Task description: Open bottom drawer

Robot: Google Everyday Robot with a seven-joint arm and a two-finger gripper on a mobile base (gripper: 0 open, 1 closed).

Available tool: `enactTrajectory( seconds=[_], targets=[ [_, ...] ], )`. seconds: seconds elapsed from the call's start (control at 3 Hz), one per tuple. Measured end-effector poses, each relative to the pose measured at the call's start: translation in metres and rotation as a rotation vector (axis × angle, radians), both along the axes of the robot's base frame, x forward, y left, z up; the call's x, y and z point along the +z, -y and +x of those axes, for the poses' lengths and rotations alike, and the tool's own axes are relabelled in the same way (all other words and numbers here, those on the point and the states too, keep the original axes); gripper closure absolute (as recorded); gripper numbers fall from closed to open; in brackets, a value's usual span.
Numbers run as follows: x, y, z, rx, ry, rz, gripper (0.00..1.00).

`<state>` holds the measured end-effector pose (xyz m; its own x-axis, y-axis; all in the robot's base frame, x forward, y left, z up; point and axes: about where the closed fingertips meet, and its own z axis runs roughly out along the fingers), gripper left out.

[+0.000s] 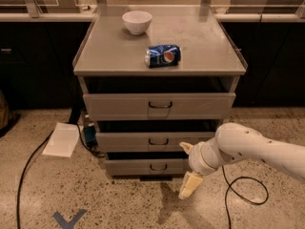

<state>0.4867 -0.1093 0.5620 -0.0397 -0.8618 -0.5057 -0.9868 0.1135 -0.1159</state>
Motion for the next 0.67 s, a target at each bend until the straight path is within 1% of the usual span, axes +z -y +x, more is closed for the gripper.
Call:
enactTrajectory(
  seconds=[0.33, 0.67],
  targets=[
    [-0.036, 0.005, 0.023, 0.025, 0.001, 0.065, 0.00],
    [-0.077, 0.019, 0.043, 0.013, -0.004, 0.102, 0.00]
  ],
)
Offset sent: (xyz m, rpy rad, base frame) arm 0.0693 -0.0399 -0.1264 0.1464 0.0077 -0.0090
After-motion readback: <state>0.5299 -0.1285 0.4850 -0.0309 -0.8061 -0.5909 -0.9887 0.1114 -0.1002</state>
